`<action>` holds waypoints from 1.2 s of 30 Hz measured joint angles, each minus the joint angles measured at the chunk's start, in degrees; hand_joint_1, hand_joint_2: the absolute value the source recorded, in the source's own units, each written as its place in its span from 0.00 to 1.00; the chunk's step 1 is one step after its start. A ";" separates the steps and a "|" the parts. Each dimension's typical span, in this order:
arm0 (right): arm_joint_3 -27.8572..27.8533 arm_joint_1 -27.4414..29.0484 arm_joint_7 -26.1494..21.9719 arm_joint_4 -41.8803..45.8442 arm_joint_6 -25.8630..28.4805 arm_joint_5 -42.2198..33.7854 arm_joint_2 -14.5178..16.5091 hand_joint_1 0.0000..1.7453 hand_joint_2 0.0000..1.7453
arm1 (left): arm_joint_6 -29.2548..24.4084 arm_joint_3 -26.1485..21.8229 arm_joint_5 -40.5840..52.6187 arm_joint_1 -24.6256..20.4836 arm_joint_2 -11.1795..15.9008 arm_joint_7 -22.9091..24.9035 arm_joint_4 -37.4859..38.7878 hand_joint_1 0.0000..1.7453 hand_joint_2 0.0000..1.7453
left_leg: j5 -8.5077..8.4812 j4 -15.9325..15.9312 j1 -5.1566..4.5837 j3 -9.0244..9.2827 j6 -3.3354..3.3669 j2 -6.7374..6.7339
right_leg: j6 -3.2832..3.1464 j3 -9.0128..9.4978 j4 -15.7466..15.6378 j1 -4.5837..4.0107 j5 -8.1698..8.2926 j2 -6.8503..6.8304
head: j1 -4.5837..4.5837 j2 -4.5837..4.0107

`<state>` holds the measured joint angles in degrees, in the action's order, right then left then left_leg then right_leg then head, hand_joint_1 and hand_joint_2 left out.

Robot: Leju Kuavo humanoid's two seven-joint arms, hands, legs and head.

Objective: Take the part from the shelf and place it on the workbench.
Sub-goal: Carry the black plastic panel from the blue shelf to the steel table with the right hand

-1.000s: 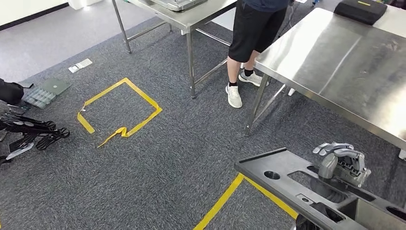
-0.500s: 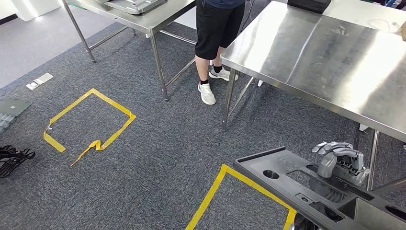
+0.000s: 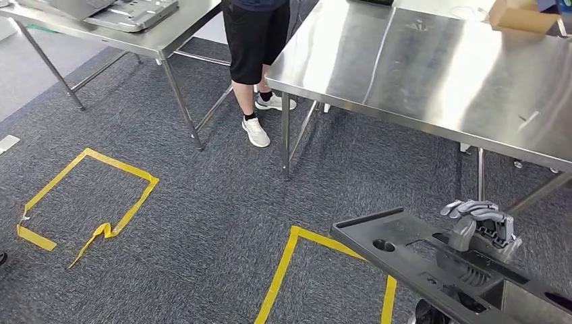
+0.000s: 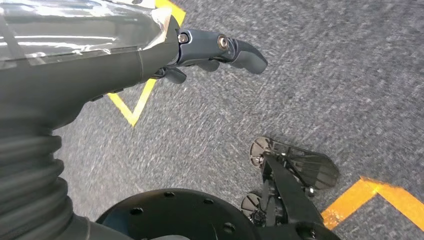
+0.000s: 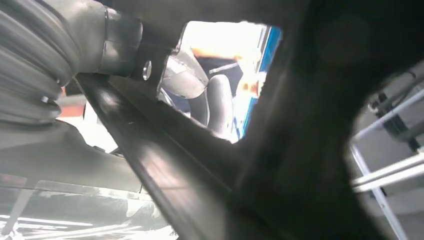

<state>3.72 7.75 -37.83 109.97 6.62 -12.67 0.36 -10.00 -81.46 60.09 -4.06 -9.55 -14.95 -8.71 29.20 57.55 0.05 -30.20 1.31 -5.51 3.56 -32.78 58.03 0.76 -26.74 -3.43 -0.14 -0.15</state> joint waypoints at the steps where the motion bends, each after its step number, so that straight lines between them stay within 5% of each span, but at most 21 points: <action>1: -0.02 -0.02 0.00 0.00 0.00 0.01 -0.02 1.00 1.00 | -0.06 0.00 0.01 -0.06 -0.03 0.00 0.00 0.00 1.00 | 0.08 -0.07 0.04 0.21 -0.29 -0.52 | -0.50 -0.04 -0.11 -0.04 0.13 0.66 | -0.03 0.00; 2: -0.05 0.01 0.00 0.01 0.00 0.02 -0.04 1.00 1.00 | -0.11 0.00 0.02 -0.15 -0.07 0.00 0.00 0.00 1.00 | 0.26 0.00 0.21 0.33 -0.63 -0.48 | -0.90 -0.05 -0.21 0.21 0.22 1.25 | -0.06 0.00; 4: -0.11 -0.03 0.00 0.03 0.00 0.02 -0.06 1.00 1.00 | -0.21 0.01 0.11 -0.25 -0.14 -0.01 0.01 0.00 1.00 | 2.16 2.47 0.52 -0.63 -1.25 1.82 | -1.86 -0.01 -0.42 0.75 0.45 2.43 | -0.26 0.00; 7: -0.14 -0.01 0.00 0.04 0.00 0.03 0.04 1.00 1.00 | -0.33 0.02 0.30 -0.11 -0.20 -0.01 0.01 0.00 1.00 | 7.65 13.45 0.67 -6.01 -1.59 5.39 | -2.72 -0.05 -0.44 0.79 0.54 4.18 | -0.50 0.00; 9: -0.15 0.04 0.00 0.04 0.00 0.04 0.04 1.00 1.00 | -0.40 0.01 0.34 0.01 -0.21 0.00 0.00 0.00 1.00 | 7.71 16.69 0.70 -7.97 -1.61 5.66 | -2.70 0.01 -0.39 0.72 0.54 5.60 | -0.50 0.00; 11: -0.16 0.04 0.00 0.04 -0.01 0.04 0.04 1.00 1.00 | -0.48 0.01 0.38 0.01 -0.22 0.00 -0.01 0.00 1.00 | 3.61 11.25 0.89 -5.70 -1.46 6.39 | -2.65 0.20 -0.31 0.79 0.53 7.16 | -0.52 0.00; 13: -0.19 0.00 0.00 0.04 -0.04 0.04 0.04 1.00 1.00 | -0.53 0.02 0.40 0.01 -0.24 -0.01 -0.01 0.00 1.00 | 0.25 3.81 1.17 -2.37 -1.26 8.70 | -2.37 0.16 -0.12 0.62 0.50 8.56 | -0.49 0.00; 15: -0.22 0.03 0.00 0.05 -0.11 0.04 0.04 1.00 1.00 | -0.56 0.02 0.44 -0.01 -0.29 -0.01 -0.01 0.00 1.00 | -0.28 1.05 1.05 -1.19 -0.87 9.72 | -1.67 -0.26 -0.12 0.49 0.68 9.73 | -0.46 0.00; 17: -0.26 0.19 0.00 0.07 -0.15 0.04 0.01 1.00 1.00 | -0.60 0.02 0.45 -0.11 -0.39 -0.02 -0.01 0.00 1.00 | -0.55 0.66 0.83 -1.08 -0.04 8.41 | -0.83 -0.85 -0.30 0.66 0.98 10.59 | -0.46 0.00; 19: -0.36 0.24 0.00 0.08 -0.18 0.04 -0.05 1.00 1.00 | -0.61 0.02 0.45 -0.22 -0.50 -0.02 -0.02 0.00 1.00 | -0.97 0.07 0.85 -0.88 0.88 7.00 | -0.51 -2.13 1.55 0.54 0.02 8.43 | -0.30 0.00; 21: -0.47 0.14 0.00 0.08 -0.26 0.04 -0.10 1.00 1.00 | -0.62 0.02 0.45 -0.21 -0.61 -0.02 -0.03 0.00 1.00 | -1.07 -0.21 0.73 -0.81 1.42 5.47 | -0.81 -5.28 7.95 0.35 -3.06 5.18 | -0.03 0.00; 24: -0.53 0.13 0.00 0.06 -0.58 0.09 -0.12 1.00 1.00 | -0.68 0.02 0.46 -0.18 -0.72 -0.02 -0.03 0.00 1.00 | -0.94 -0.15 0.57 -0.87 1.59 3.47 | -0.50 -9.16 16.21 0.46 -5.97 4.09 | 0.10 0.00; 25: -0.57 0.14 0.00 0.06 -0.69 0.25 -0.12 1.00 1.00 | -0.69 0.02 0.48 -0.22 -0.76 -0.02 -0.03 0.00 1.00 | -0.88 -0.14 0.58 -0.82 1.52 3.07 | 0.01 -8.23 14.70 0.56 -5.21 3.93 | 0.11 0.00; 28: -0.77 0.15 0.00 0.07 -1.14 0.90 -0.11 1.00 1.00 | -0.68 0.02 0.62 -0.49 -0.93 -0.08 -0.06 0.00 1.00 | -0.56 -0.06 0.45 -0.46 0.99 2.40 | 1.00 -1.36 2.57 0.72 -1.15 2.79 | 0.14 0.00; 30: -0.93 0.20 0.00 0.14 -1.45 1.05 -0.10 1.00 1.00 | -0.67 0.02 0.84 -0.62 -0.96 -0.25 -0.13 0.00 1.00 | -0.39 -0.03 0.15 -0.28 0.44 2.35 | 0.30 0.47 -0.45 0.45 -0.25 2.41 | 0.07 0.00; 33: -1.10 0.31 0.00 0.21 -1.62 1.14 -0.15 1.00 1.00 | -0.67 0.02 0.99 -0.72 -0.98 -0.40 -0.19 0.00 1.00 | -0.07 0.18 0.32 -0.28 -0.44 2.68 | -0.95 0.53 -0.46 0.57 0.00 2.89 | -0.06 0.00; 36: -1.17 0.29 0.00 0.24 -1.73 1.24 -0.09 1.00 1.00 | -0.67 0.02 1.04 -0.77 -0.98 -0.48 -0.22 0.00 1.00 | 4.01 6.95 0.62 -3.49 -1.13 4.77 | -2.13 0.64 -0.64 0.90 0.11 3.27 | -0.22 0.00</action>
<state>2.55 8.03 -37.83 110.20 4.90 -11.44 0.26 -10.67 -81.44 61.13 -4.82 -10.53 -15.43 -8.93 33.21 64.50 0.67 -33.68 0.18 -0.74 1.43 -32.14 57.39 1.66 -26.63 -0.16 -0.36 -0.15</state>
